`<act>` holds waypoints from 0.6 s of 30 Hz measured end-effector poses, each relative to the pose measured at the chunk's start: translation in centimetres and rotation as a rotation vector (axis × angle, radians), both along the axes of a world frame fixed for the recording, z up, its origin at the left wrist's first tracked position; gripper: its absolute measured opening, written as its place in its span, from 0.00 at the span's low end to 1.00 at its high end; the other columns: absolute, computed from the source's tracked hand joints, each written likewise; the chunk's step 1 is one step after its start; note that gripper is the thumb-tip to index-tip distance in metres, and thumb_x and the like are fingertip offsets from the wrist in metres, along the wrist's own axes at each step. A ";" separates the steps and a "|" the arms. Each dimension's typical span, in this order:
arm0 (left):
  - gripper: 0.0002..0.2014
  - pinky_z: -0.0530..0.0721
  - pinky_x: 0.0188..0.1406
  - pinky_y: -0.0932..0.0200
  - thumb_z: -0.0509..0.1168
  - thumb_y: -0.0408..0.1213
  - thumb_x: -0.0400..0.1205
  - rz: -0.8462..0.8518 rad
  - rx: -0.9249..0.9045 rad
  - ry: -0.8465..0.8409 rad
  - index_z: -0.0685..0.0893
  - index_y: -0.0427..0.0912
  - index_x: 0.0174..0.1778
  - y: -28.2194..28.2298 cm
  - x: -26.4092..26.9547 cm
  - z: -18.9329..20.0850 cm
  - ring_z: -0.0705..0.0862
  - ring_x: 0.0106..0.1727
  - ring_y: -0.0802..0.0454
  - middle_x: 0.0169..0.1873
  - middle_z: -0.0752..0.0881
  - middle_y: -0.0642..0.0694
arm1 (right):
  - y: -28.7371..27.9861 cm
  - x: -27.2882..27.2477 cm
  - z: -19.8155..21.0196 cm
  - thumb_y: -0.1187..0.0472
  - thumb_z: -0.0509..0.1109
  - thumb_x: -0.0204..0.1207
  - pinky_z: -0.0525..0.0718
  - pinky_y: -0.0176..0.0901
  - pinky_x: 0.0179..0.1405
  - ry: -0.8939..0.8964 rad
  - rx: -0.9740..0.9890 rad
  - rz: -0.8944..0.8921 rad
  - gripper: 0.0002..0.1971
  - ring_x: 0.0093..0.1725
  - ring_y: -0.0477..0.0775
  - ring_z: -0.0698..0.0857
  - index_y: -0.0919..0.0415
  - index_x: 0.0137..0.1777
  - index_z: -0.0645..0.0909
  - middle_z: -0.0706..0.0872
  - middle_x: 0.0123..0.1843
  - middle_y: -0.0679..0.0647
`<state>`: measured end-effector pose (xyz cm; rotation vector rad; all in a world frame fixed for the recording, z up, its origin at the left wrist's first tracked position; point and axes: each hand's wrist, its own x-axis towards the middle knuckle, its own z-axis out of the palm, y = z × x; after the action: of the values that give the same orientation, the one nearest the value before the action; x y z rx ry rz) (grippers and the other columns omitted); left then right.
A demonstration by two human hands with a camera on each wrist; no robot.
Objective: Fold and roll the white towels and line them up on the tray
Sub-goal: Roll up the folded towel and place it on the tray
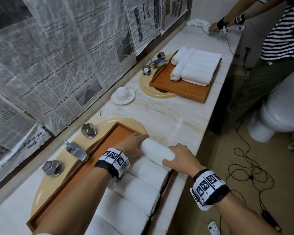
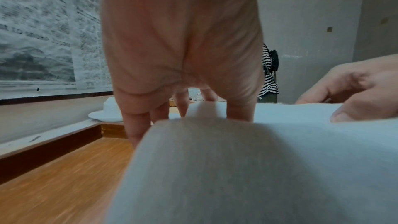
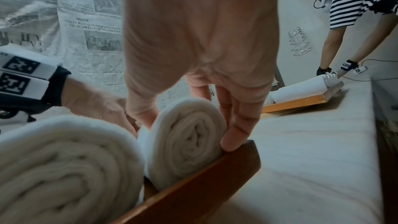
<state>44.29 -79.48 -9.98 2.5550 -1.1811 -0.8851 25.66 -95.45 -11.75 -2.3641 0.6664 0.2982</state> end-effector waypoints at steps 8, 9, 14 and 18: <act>0.41 0.70 0.79 0.45 0.75 0.45 0.74 0.024 -0.020 0.046 0.66 0.56 0.83 0.6 -0.1 0.0 0.72 0.76 0.45 0.77 0.73 0.47 | -0.1 -0.6 -0.1 0.32 0.65 0.63 0.83 0.55 0.58 -0.004 0.015 0.023 0.34 0.59 0.55 0.78 0.47 0.68 0.74 0.78 0.59 0.50; 0.42 0.69 0.79 0.45 0.76 0.47 0.74 0.033 -0.030 0.056 0.65 0.56 0.84 0.7 -0.1 0.0 0.72 0.77 0.45 0.77 0.73 0.48 | 0.0 -0.8 -0.1 0.33 0.66 0.66 0.82 0.55 0.60 -0.007 0.008 0.032 0.34 0.62 0.54 0.76 0.49 0.70 0.73 0.77 0.60 0.50; 0.45 0.66 0.78 0.50 0.77 0.55 0.74 0.054 -0.064 0.067 0.63 0.53 0.85 1.0 -0.7 0.3 0.71 0.78 0.47 0.80 0.72 0.49 | 0.4 -1.6 -0.6 0.36 0.67 0.73 0.76 0.53 0.67 -0.110 -0.082 0.076 0.34 0.69 0.50 0.68 0.52 0.77 0.70 0.72 0.69 0.47; 0.43 0.70 0.76 0.50 0.77 0.55 0.74 0.066 -0.085 0.065 0.66 0.54 0.83 1.0 -1.1 0.4 0.75 0.75 0.48 0.77 0.75 0.50 | 0.3 -2.3 -1.0 0.35 0.68 0.74 0.75 0.50 0.69 -0.149 -0.052 0.076 0.36 0.72 0.49 0.68 0.50 0.80 0.66 0.69 0.75 0.44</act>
<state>43.22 -78.50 -9.60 2.4634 -1.0857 -0.8765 23.38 -95.17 -12.75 -2.4367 0.5210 0.1375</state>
